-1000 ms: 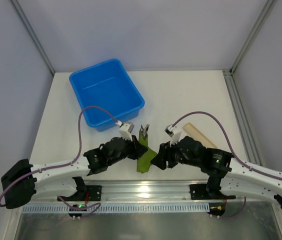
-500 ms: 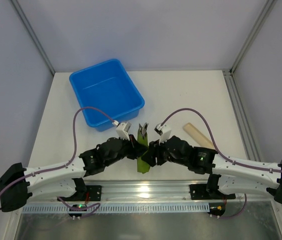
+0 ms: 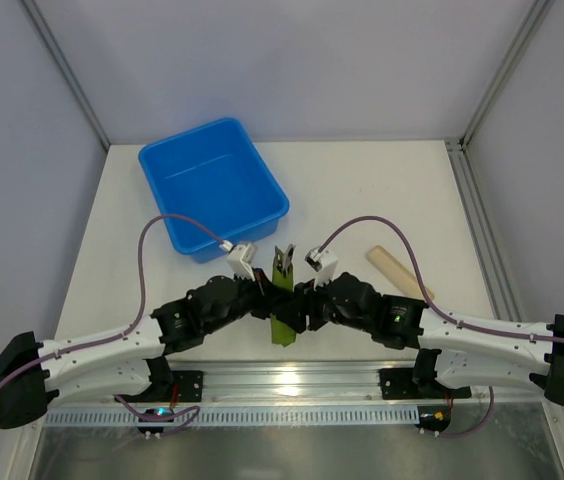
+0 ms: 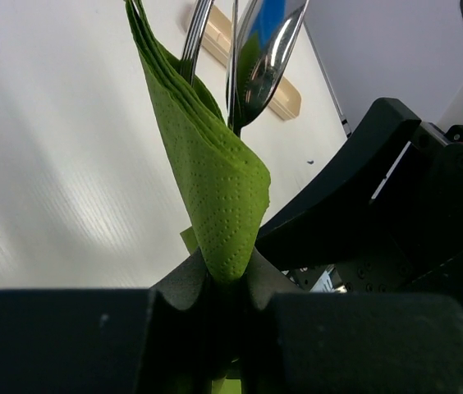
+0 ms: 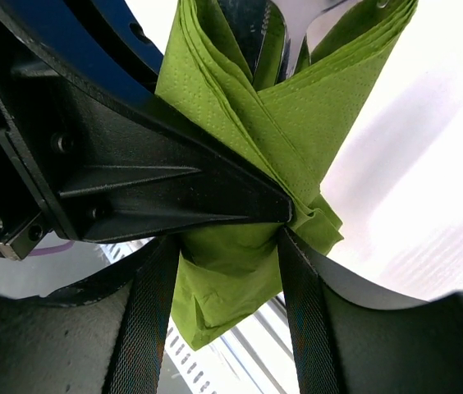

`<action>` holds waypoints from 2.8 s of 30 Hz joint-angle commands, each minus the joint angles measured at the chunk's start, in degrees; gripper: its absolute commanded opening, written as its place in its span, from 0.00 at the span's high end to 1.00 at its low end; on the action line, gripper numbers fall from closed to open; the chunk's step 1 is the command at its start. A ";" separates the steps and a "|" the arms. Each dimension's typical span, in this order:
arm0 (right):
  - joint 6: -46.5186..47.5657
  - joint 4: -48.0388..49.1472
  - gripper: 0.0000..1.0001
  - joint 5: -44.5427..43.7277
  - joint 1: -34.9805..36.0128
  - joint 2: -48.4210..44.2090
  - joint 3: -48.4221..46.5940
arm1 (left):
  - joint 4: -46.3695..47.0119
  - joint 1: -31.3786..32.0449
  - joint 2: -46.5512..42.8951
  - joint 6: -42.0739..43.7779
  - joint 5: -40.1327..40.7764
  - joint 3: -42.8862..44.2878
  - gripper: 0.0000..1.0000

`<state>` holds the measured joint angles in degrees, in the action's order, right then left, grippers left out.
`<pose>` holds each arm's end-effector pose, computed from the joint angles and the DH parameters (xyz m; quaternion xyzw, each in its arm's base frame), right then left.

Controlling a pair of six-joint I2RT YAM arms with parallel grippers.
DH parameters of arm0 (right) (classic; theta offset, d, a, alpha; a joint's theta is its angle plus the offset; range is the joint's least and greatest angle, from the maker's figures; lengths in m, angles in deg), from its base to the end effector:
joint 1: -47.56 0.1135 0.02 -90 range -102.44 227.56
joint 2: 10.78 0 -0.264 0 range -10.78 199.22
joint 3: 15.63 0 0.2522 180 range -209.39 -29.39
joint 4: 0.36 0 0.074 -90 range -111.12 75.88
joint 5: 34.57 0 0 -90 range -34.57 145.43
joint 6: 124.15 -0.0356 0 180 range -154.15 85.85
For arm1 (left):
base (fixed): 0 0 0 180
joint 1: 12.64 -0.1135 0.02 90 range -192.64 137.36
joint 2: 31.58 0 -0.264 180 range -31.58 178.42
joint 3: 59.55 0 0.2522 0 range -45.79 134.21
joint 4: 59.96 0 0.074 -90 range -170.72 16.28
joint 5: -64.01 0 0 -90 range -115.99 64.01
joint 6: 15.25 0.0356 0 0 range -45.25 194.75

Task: Place the utensils on the paper napkin and roll it up
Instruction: Roll the napkin.

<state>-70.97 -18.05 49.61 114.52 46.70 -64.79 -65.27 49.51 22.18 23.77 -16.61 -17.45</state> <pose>0.0918 0.2065 0.2516 -0.1942 0.8249 0.3898 0.3605 0.1057 -0.1877 0.2436 0.0295 0.8019 -0.4587 0.3816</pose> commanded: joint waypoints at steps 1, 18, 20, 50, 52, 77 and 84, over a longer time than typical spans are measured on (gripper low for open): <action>0.17 3.22 0.45 0.29 0.28 -0.08 0.33 | 6.14 0.52 -2.95 -1.93 -1.39 1.19 1.00; -0.27 8.40 0.44 2.75 0.28 -4.21 4.19 | 10.62 0.52 -5.59 -4.65 -4.55 -1.09 1.00; -0.18 9.71 0.44 3.53 0.28 -4.82 5.07 | 11.15 0.60 -5.94 -4.74 -4.82 -1.44 1.00; -1.41 28.96 0.52 15.22 0.28 -8.78 12.37 | 17.13 0.52 -9.72 -7.73 -7.28 -4.43 1.00; -1.59 30.28 0.54 16.11 0.28 -8.43 12.98 | 17.30 0.60 -9.99 -7.73 -7.54 -4.43 1.00; -5.19 37.06 0.55 24.28 0.36 -8.96 16.85 | 15.28 0.60 -13.15 -7.11 -6.49 -4.52 1.00; -5.37 38.03 0.60 23.93 0.36 -9.22 17.56 | 15.28 0.60 -13.06 -7.11 -6.75 -4.26 1.00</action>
<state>-76.50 16.42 71.70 114.19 38.59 -47.45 -54.76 50.36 10.22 16.25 -25.39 -23.44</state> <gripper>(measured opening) 0.419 0.099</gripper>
